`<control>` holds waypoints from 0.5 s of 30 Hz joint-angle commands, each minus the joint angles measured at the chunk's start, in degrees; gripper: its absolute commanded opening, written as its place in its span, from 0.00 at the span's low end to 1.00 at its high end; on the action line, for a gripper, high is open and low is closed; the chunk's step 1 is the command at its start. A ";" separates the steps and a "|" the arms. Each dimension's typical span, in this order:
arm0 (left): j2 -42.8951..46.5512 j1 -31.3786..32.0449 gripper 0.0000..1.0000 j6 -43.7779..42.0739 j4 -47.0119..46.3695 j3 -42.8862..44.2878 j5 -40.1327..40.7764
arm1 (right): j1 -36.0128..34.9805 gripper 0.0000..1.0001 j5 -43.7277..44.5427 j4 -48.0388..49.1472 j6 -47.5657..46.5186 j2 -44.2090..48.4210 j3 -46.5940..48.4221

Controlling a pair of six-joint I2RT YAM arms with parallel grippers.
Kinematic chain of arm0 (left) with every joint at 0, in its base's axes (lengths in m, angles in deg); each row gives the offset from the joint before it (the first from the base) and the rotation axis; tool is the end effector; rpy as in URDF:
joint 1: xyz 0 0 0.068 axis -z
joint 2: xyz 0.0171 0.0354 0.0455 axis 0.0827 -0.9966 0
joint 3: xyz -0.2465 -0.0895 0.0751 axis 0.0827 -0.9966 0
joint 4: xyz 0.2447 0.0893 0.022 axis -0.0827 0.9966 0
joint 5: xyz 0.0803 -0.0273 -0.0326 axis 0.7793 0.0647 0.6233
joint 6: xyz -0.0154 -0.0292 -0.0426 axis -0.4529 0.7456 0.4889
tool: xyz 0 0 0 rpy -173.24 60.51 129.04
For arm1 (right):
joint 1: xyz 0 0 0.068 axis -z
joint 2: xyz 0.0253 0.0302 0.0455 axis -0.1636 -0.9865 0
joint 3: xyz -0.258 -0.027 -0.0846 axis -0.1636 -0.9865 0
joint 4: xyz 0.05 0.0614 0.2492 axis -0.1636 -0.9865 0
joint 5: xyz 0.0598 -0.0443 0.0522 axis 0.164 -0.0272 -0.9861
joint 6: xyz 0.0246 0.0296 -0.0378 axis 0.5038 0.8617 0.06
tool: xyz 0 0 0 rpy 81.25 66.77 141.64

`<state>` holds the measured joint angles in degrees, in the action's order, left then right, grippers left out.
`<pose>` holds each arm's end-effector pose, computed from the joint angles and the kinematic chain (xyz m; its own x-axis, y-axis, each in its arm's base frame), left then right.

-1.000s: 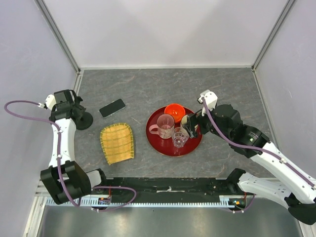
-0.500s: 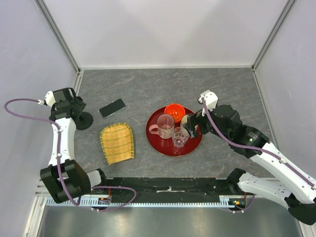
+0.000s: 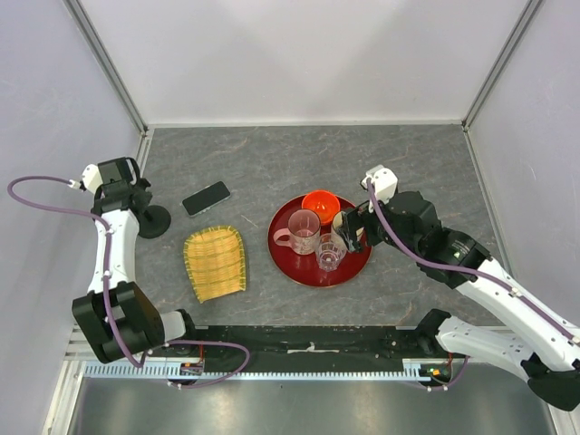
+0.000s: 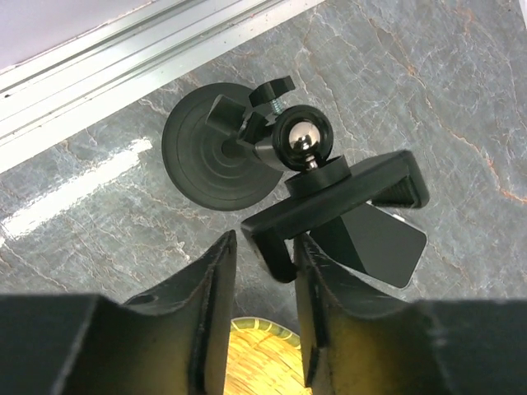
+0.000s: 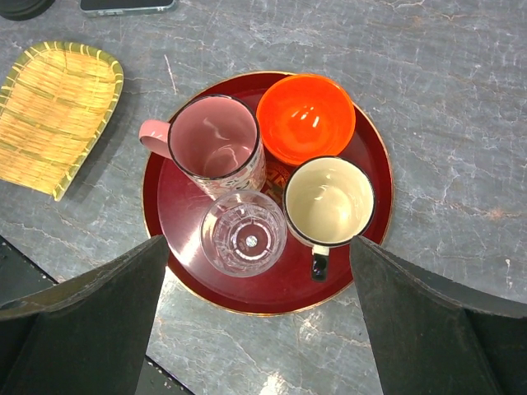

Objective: Place the phone on the phone stand

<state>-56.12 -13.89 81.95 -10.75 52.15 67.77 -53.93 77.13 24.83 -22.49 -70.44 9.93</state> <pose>0.2530 0.0959 0.2940 -0.1711 -0.7265 -0.6655 -0.8136 0.4851 -0.3204 0.1398 0.1301 0.3612 -0.4082 -0.1739 -0.8962 -0.5418 0.8362 0.0845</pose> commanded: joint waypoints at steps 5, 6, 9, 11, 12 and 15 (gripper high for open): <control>1.01 -0.09 0.13 -2.87 -3.55 2.13 4.10 | -0.05 0.98 1.20 1.24 -0.47 -1.25 0.28; 1.45 0.00 0.08 -3.30 -3.64 2.22 4.71 | -0.05 0.98 1.46 1.24 -0.38 -1.43 0.62; 3.47 0.00 0.02 -4.18 -3.64 2.13 5.50 | -0.14 0.98 1.02 1.33 -0.20 -2.04 1.15; 5.13 -0.09 0.02 -4.45 -4.17 1.78 5.15 | -0.05 0.98 0.41 1.59 -0.29 -2.65 1.33; 5.58 0.00 0.02 -4.62 -4.43 1.78 4.46 | -0.14 0.98 0.49 1.51 -0.29 -2.92 1.59; 7.41 0.09 0.02 -6.03 -4.52 2.48 2.79 | -0.05 0.98 0.32 1.24 -0.20 -3.80 2.30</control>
<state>-54.22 -13.89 78.54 -9.07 52.28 70.26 -53.93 77.53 24.86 -22.58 -73.39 9.93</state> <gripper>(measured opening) 0.081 0.982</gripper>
